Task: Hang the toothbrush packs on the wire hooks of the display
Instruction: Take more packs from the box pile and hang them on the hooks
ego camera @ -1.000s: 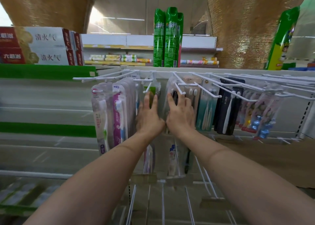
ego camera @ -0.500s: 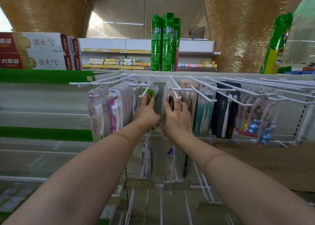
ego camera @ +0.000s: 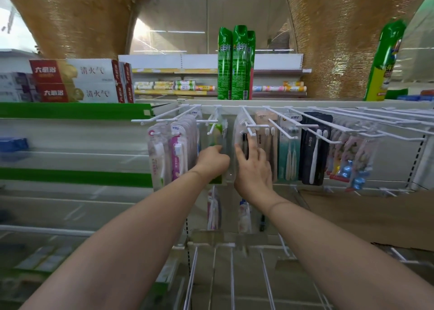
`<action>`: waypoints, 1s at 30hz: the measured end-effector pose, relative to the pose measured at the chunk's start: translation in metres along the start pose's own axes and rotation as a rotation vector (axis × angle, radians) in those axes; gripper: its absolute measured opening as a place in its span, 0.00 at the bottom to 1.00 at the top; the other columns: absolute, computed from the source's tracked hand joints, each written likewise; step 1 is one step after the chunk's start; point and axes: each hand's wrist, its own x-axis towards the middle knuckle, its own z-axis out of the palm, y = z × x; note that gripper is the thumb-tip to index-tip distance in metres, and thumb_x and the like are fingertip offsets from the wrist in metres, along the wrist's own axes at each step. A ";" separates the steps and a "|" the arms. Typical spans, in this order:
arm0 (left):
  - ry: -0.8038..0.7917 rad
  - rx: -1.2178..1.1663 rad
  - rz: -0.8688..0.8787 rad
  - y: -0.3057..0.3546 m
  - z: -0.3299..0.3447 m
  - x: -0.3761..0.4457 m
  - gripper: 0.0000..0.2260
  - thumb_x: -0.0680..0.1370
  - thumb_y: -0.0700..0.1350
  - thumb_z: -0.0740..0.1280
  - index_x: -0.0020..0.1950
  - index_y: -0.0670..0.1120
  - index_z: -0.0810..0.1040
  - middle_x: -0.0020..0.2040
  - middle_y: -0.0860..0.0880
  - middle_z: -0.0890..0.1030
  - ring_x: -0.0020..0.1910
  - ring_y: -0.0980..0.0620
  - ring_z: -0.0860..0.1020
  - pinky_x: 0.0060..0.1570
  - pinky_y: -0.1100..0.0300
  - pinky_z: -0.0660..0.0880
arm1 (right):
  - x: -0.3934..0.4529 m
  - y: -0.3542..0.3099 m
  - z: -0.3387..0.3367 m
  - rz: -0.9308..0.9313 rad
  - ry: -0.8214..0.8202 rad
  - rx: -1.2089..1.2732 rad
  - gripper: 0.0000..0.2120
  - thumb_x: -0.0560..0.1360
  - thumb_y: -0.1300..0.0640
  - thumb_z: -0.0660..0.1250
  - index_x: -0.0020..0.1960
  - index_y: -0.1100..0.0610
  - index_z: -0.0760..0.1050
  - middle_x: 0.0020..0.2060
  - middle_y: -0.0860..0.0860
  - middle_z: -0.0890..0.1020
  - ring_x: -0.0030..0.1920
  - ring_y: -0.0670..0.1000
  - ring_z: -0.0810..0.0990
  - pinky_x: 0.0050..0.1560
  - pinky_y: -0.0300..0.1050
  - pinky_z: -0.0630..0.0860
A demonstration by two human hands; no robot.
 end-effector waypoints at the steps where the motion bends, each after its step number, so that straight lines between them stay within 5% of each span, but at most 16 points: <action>1: 0.004 0.010 0.015 0.000 -0.002 -0.008 0.24 0.81 0.43 0.64 0.78 0.47 0.70 0.74 0.44 0.74 0.70 0.43 0.74 0.67 0.57 0.71 | -0.006 -0.003 -0.002 -0.001 -0.003 0.003 0.44 0.73 0.61 0.69 0.82 0.51 0.49 0.80 0.54 0.39 0.76 0.64 0.54 0.71 0.56 0.66; 6: 0.037 0.040 0.045 0.006 -0.020 -0.045 0.14 0.80 0.45 0.67 0.65 0.51 0.83 0.65 0.49 0.82 0.63 0.47 0.80 0.63 0.58 0.77 | -0.027 -0.029 -0.015 0.022 -0.050 0.038 0.39 0.76 0.59 0.67 0.81 0.52 0.52 0.81 0.58 0.46 0.77 0.64 0.56 0.72 0.57 0.64; 12: 0.113 -0.077 0.061 -0.012 -0.064 -0.092 0.11 0.76 0.40 0.67 0.40 0.55 0.83 0.42 0.47 0.86 0.44 0.44 0.86 0.40 0.51 0.85 | -0.049 -0.078 -0.028 0.012 -0.063 0.133 0.37 0.75 0.58 0.68 0.79 0.51 0.55 0.79 0.57 0.51 0.76 0.62 0.56 0.73 0.56 0.63; 15: 0.269 -0.001 0.110 -0.025 -0.086 -0.111 0.10 0.70 0.46 0.64 0.38 0.48 0.85 0.37 0.48 0.86 0.41 0.46 0.84 0.44 0.48 0.83 | -0.056 -0.100 -0.034 -0.040 -0.013 0.159 0.34 0.76 0.56 0.66 0.79 0.54 0.57 0.78 0.59 0.57 0.74 0.62 0.60 0.73 0.56 0.64; 20: 0.564 0.173 0.192 -0.037 -0.113 -0.123 0.10 0.78 0.45 0.65 0.52 0.49 0.87 0.51 0.48 0.84 0.49 0.46 0.80 0.50 0.53 0.77 | -0.062 -0.129 -0.040 -0.107 0.062 0.236 0.27 0.79 0.53 0.62 0.77 0.56 0.64 0.75 0.62 0.64 0.73 0.63 0.64 0.71 0.57 0.66; 26: 0.436 0.406 0.159 -0.057 -0.111 -0.098 0.20 0.82 0.46 0.63 0.73 0.54 0.76 0.81 0.47 0.59 0.78 0.44 0.61 0.75 0.49 0.64 | -0.043 -0.133 -0.025 -0.183 0.185 0.236 0.24 0.81 0.48 0.59 0.75 0.54 0.65 0.77 0.61 0.59 0.72 0.63 0.62 0.71 0.57 0.65; 30: 0.450 0.440 0.181 -0.068 -0.102 -0.076 0.21 0.83 0.49 0.63 0.77 0.60 0.71 0.83 0.49 0.51 0.79 0.45 0.60 0.72 0.50 0.67 | -0.023 -0.130 -0.009 -0.211 0.284 0.294 0.22 0.82 0.50 0.61 0.74 0.55 0.68 0.75 0.63 0.61 0.72 0.65 0.66 0.69 0.60 0.69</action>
